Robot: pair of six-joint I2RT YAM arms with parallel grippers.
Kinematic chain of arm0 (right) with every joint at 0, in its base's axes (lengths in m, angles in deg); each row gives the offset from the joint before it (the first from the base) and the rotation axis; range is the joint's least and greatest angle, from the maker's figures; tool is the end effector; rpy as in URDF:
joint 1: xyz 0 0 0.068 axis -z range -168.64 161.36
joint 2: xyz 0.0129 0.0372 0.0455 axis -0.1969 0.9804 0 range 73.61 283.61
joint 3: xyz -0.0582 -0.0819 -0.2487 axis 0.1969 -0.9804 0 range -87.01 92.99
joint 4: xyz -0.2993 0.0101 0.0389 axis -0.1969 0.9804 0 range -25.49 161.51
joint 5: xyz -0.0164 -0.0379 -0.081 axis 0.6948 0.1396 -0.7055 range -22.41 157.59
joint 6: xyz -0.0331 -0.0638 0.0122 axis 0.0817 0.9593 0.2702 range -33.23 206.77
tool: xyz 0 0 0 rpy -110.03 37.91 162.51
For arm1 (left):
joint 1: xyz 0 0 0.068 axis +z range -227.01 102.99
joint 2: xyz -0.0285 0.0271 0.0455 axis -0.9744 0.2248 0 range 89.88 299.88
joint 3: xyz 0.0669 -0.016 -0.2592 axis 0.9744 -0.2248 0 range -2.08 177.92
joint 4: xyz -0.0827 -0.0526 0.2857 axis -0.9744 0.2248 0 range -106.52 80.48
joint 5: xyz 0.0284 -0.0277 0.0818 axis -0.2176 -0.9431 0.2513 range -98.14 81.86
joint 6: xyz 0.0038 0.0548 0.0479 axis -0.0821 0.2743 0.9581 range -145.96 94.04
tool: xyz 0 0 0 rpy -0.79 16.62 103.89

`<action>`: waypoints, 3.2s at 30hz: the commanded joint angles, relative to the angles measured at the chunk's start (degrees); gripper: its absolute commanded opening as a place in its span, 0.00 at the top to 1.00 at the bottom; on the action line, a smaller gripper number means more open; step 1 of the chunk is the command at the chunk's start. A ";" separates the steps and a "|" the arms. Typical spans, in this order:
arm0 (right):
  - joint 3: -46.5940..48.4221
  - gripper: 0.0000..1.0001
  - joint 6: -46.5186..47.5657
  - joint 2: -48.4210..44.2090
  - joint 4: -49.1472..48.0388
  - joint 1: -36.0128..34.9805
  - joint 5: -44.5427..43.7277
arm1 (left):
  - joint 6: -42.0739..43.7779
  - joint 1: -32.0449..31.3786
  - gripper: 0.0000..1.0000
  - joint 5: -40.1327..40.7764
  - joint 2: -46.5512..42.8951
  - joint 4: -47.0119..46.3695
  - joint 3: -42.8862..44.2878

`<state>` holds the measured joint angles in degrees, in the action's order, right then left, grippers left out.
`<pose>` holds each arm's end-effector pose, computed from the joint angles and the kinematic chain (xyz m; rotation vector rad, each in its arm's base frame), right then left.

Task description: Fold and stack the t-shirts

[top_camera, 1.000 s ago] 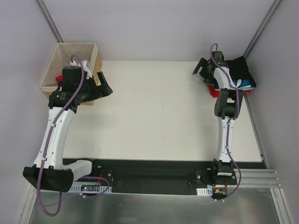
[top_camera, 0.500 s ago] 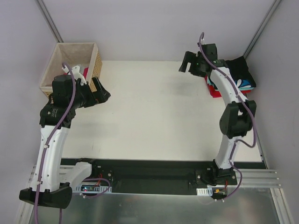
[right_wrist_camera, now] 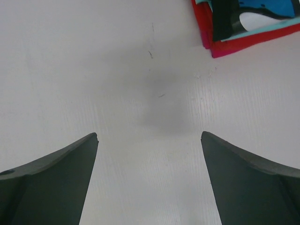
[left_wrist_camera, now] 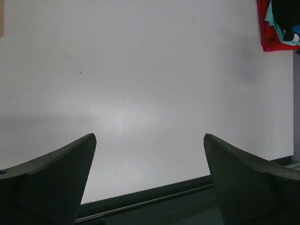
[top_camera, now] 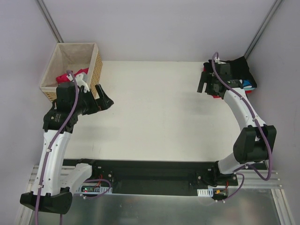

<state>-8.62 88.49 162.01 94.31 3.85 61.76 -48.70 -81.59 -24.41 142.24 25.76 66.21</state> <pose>0.4071 0.0474 0.2957 -0.1282 2.2585 -0.0614 0.2384 -0.0362 0.3969 -0.1442 2.0561 -0.5861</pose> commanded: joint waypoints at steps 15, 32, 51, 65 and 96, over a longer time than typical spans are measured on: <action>-9.66 0.03 -8.22 12.92 -11.61 7.85 3.09 | 0.59 -0.61 0.01 -0.51 -1.47 -3.79 -4.05; 5.18 0.03 -8.31 25.76 -9.85 11.46 8.19 | 1.65 -0.61 0.01 1.59 1.96 -4.40 -2.64; 26.10 0.04 -8.75 38.95 -0.90 13.66 8.73 | 2.79 -0.52 0.01 3.62 5.47 -4.49 -0.18; 38.68 0.04 -10.15 46.07 2.81 14.36 9.78 | 2.79 -0.52 0.01 5.28 6.09 -4.40 0.53; -15.79 0.04 -9.27 -21.32 -15.30 -28.69 7.33 | 2.79 19.17 0.02 18.20 43.34 7.99 45.96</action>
<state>-16.51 81.14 145.66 80.06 -19.47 72.69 -45.95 -63.29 -10.51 178.76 30.18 108.07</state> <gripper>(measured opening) 0.966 0.982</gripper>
